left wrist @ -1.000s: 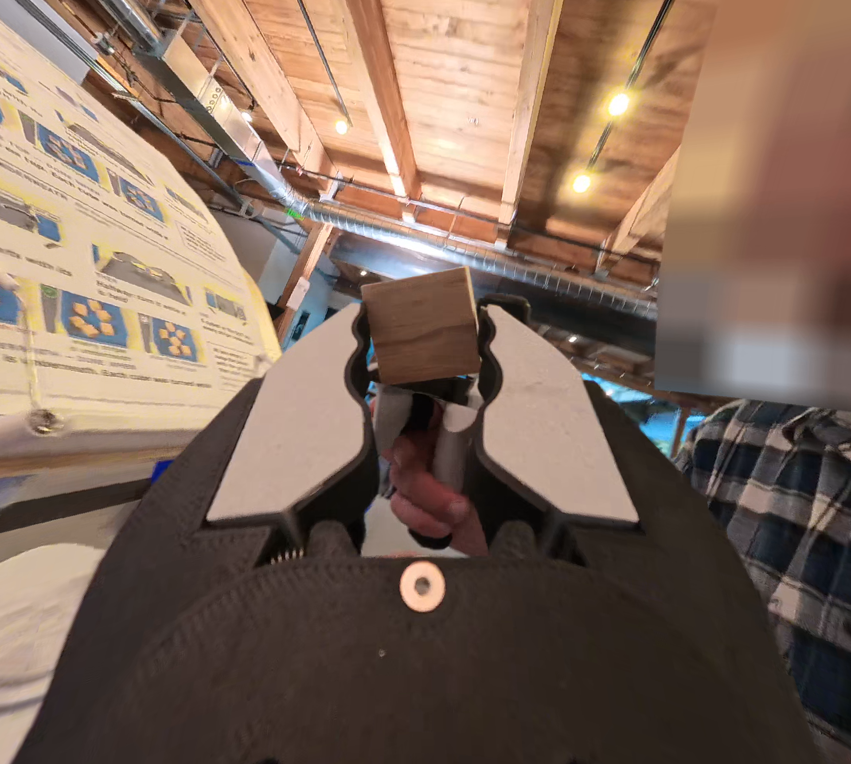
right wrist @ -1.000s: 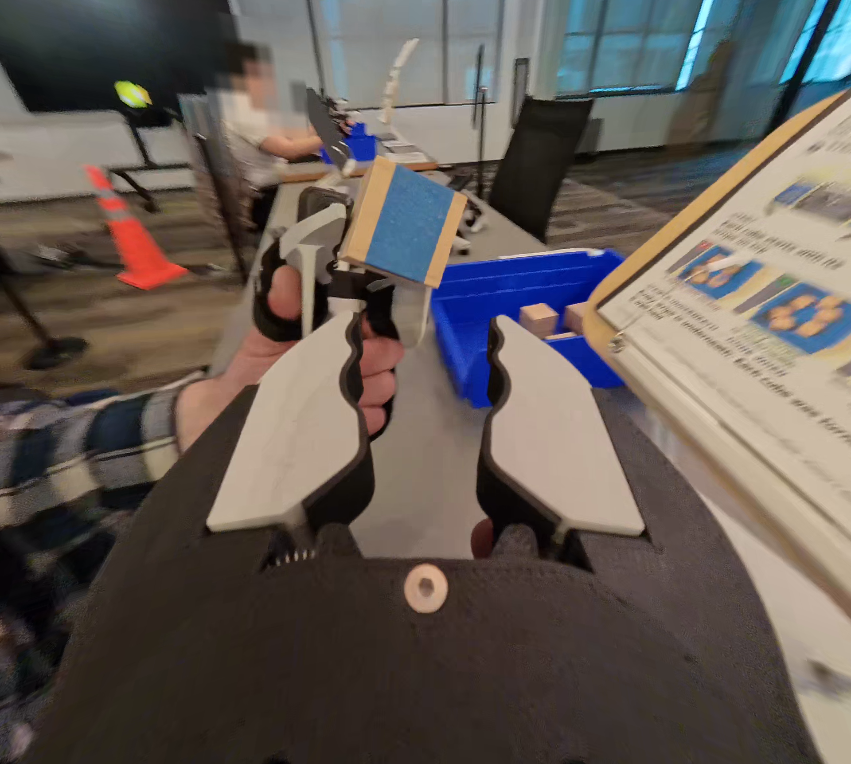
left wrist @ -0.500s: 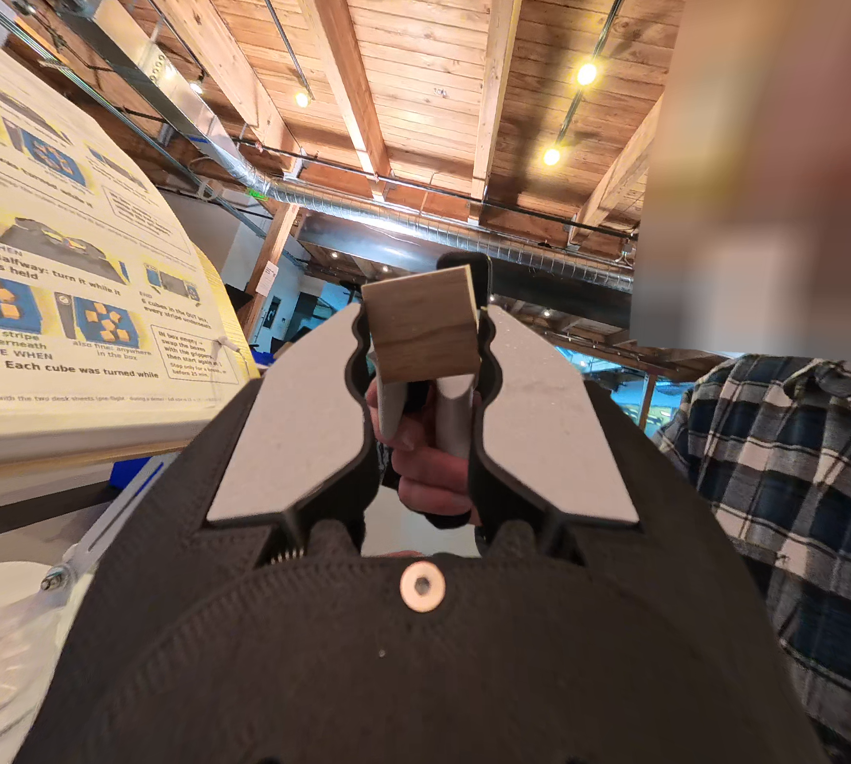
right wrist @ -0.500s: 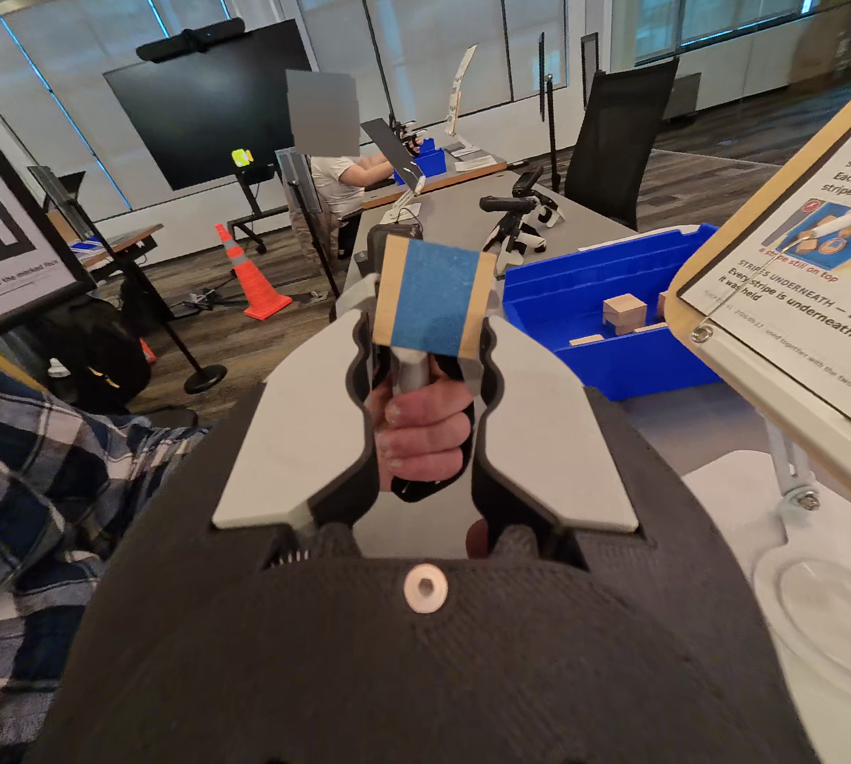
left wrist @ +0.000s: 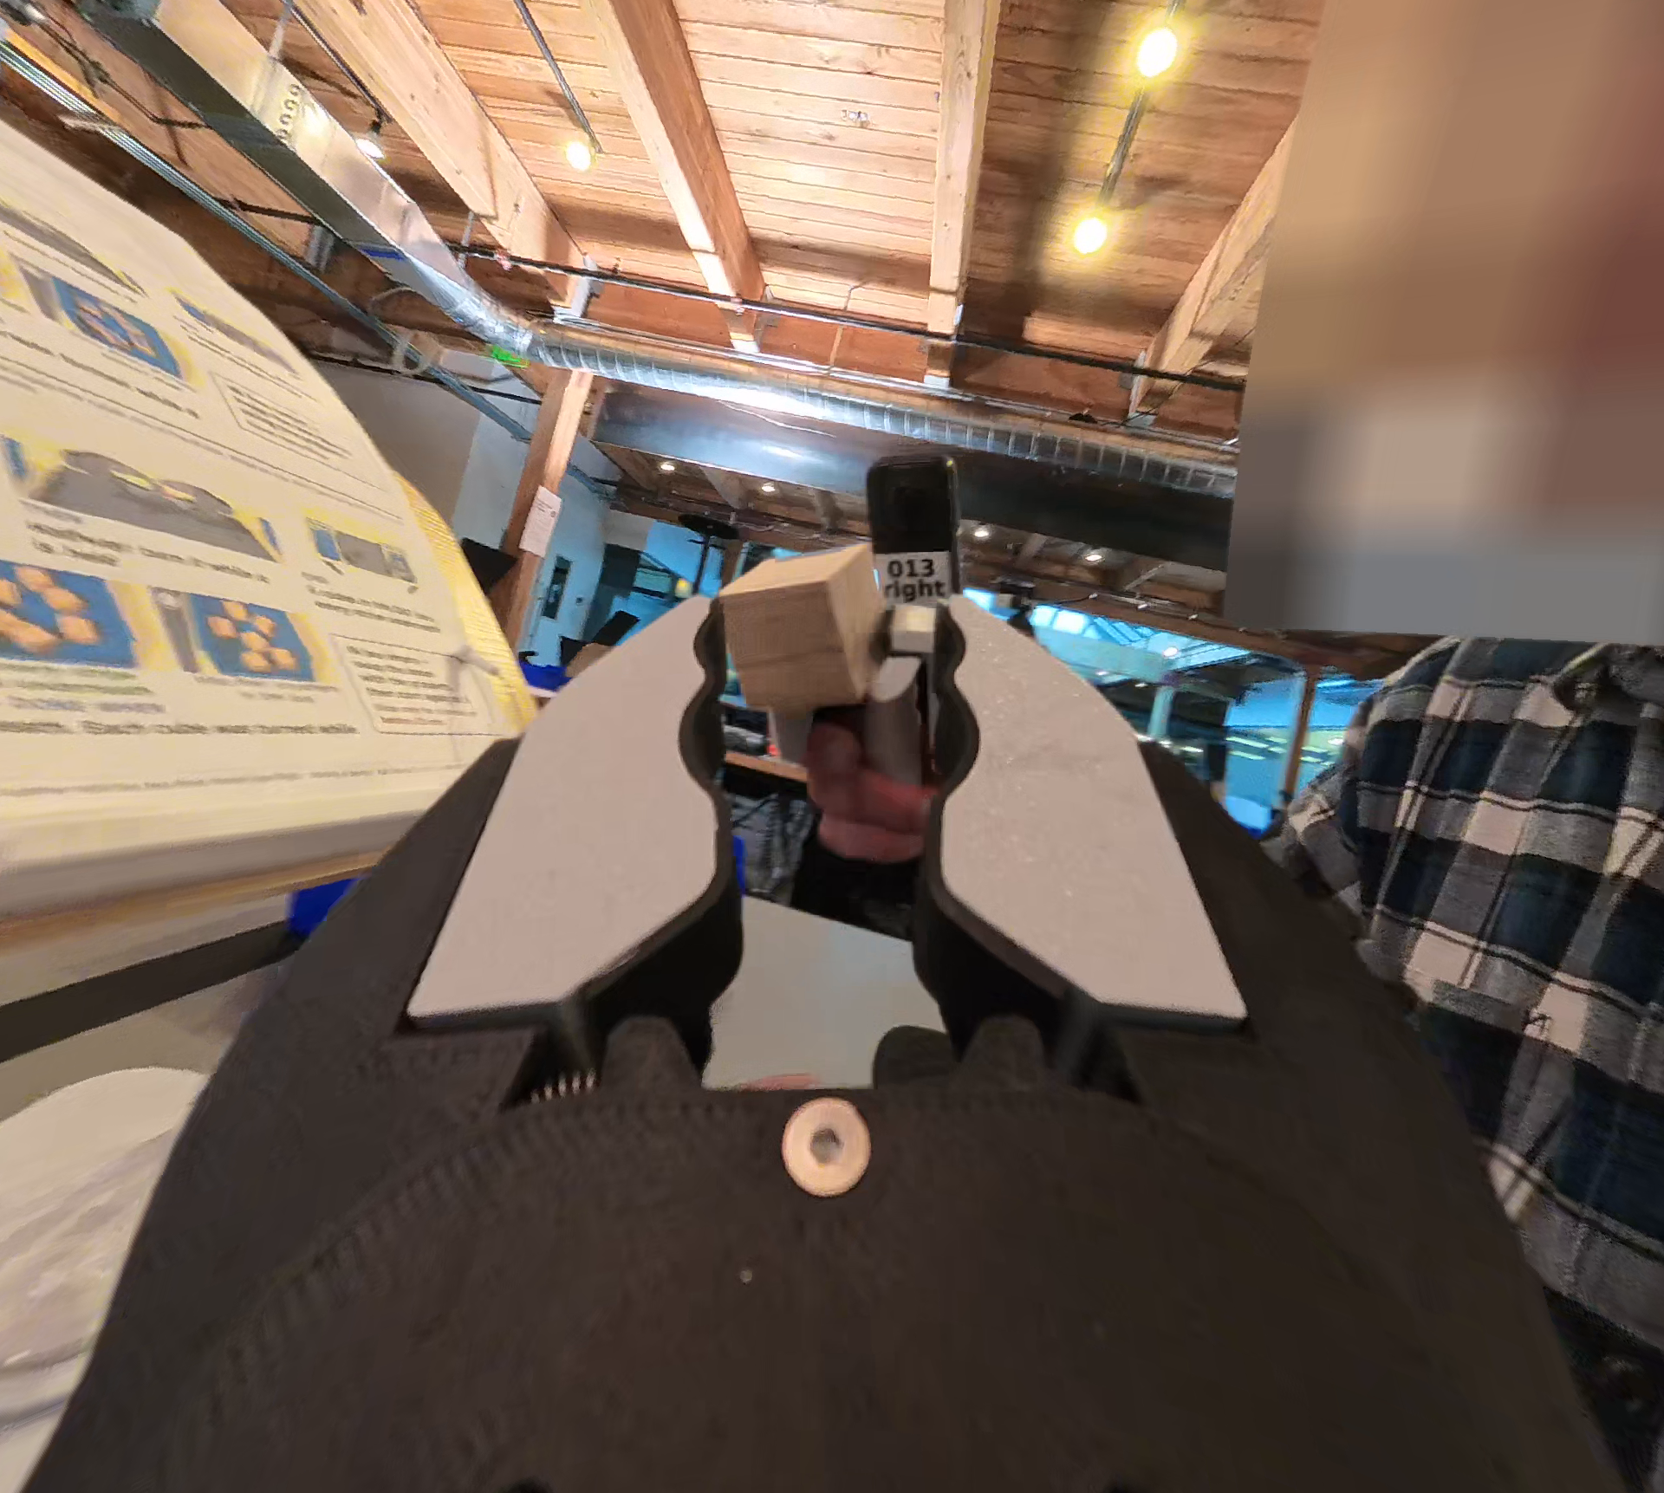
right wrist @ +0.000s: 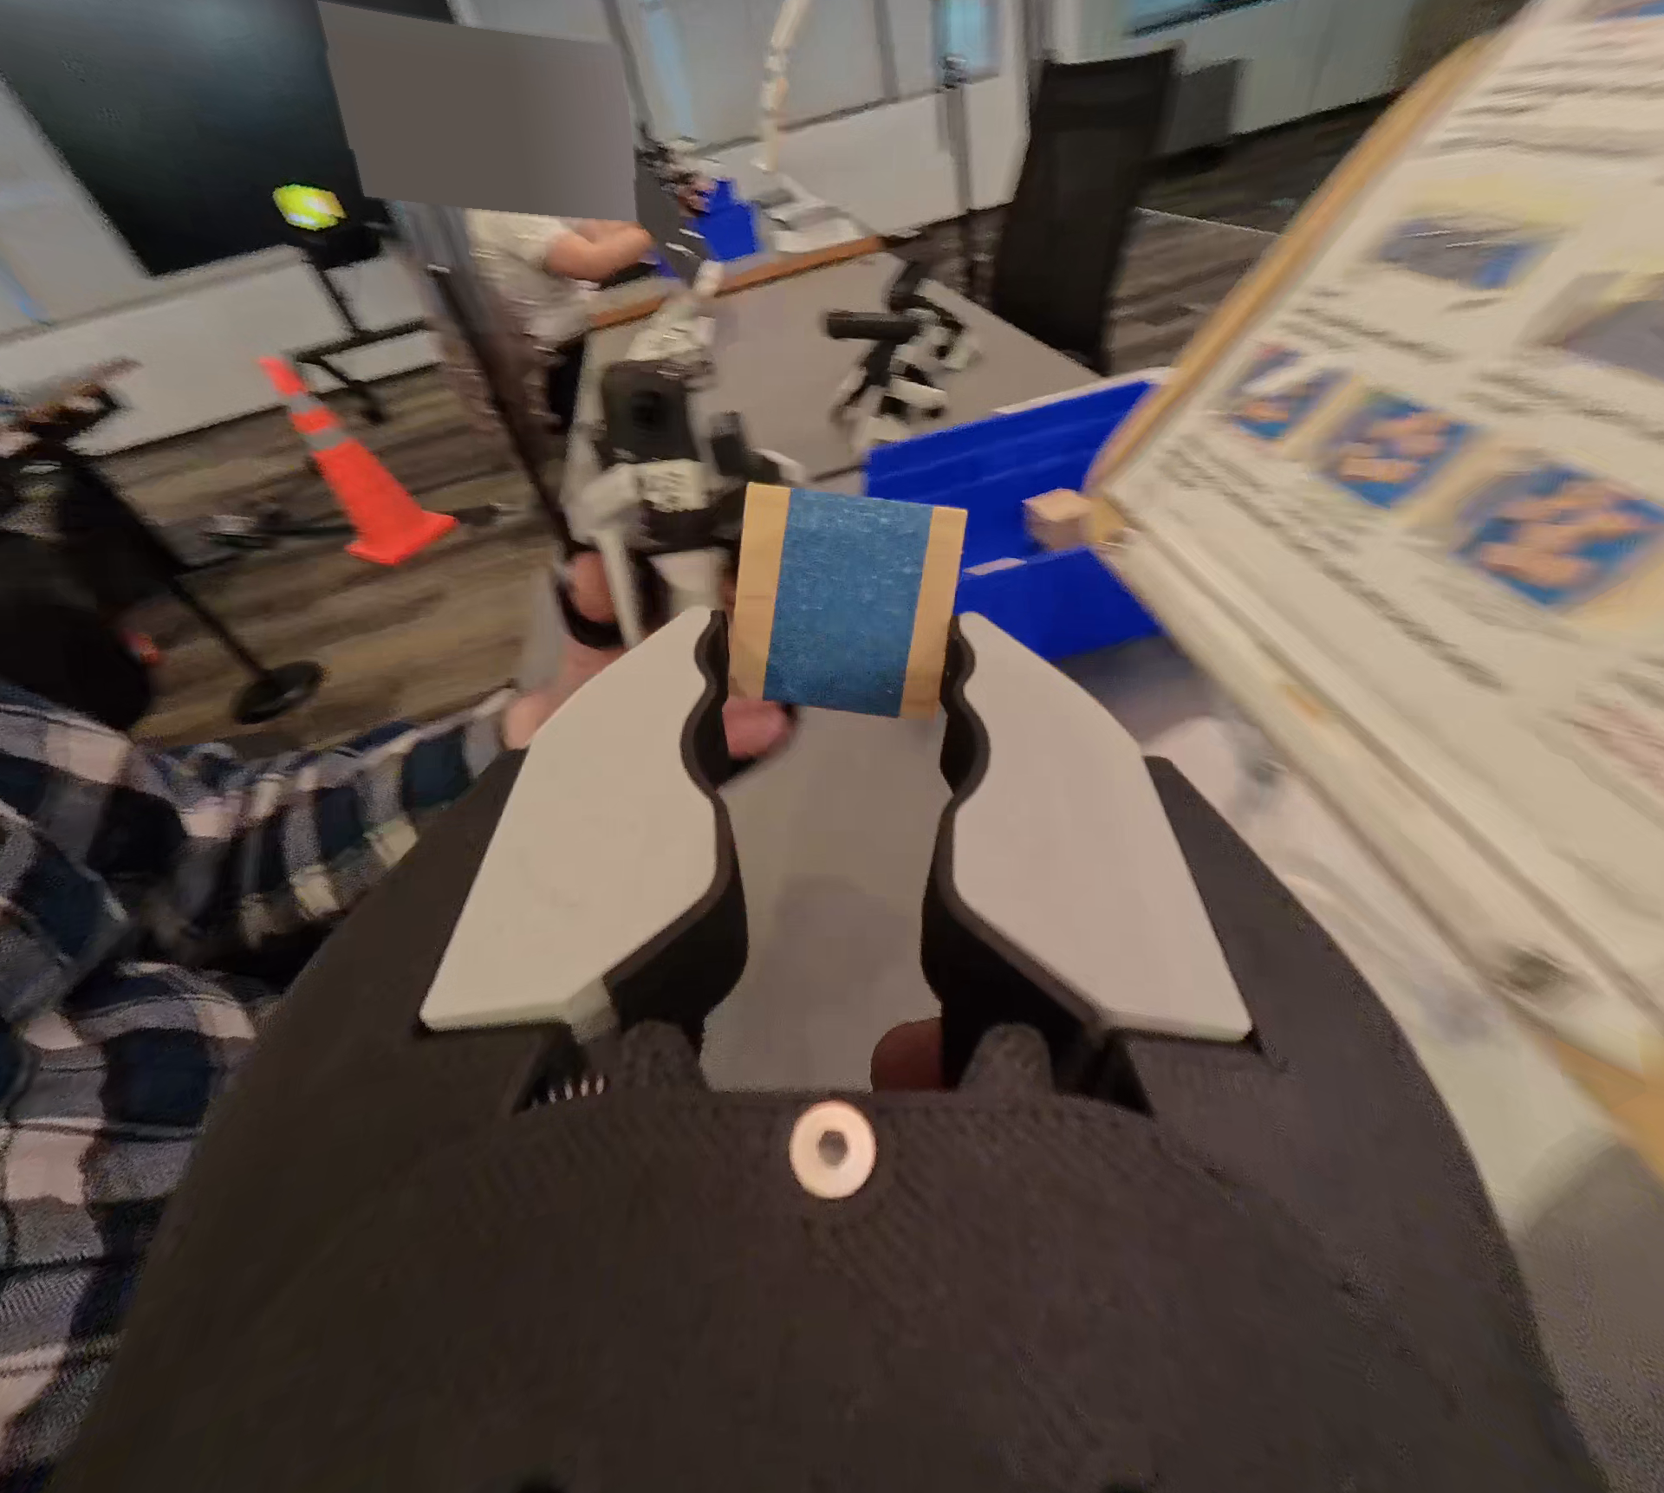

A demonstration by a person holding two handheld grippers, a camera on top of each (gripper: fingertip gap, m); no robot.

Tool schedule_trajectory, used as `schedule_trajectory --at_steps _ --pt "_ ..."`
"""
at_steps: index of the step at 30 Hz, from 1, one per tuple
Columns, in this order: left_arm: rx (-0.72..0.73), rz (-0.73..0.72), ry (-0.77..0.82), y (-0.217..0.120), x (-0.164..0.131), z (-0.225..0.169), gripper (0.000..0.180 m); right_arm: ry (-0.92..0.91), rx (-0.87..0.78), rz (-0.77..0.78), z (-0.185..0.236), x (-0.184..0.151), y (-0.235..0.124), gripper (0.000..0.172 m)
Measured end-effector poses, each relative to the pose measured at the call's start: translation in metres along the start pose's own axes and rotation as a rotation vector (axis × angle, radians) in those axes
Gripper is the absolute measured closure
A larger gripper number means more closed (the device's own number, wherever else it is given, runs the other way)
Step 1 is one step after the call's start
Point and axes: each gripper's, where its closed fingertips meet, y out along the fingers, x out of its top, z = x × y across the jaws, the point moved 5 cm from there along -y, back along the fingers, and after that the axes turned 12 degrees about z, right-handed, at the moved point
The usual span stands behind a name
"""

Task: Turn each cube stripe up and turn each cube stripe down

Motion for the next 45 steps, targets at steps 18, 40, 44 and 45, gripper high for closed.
schedule_trajectory --at_steps 18,40,44,45 --pt "0.369 0.113 0.153 -0.091 0.024 0.019 0.180 0.640 -0.908 0.696 -0.350 -0.165 -0.143 0.125" --pt "0.957 0.956 0.183 -0.152 0.032 0.141 0.132 0.324 -0.968 0.504 -0.232 -0.091 -0.162 0.116" --pt "1.047 1.250 -0.047 -0.172 -0.006 0.176 0.122 0.250 -0.957 0.509 -0.204 -0.086 -0.152 0.118" --pt "1.071 1.277 -0.081 -0.175 -0.013 0.182 0.120 0.243 -0.942 0.505 -0.199 -0.085 -0.149 0.119"
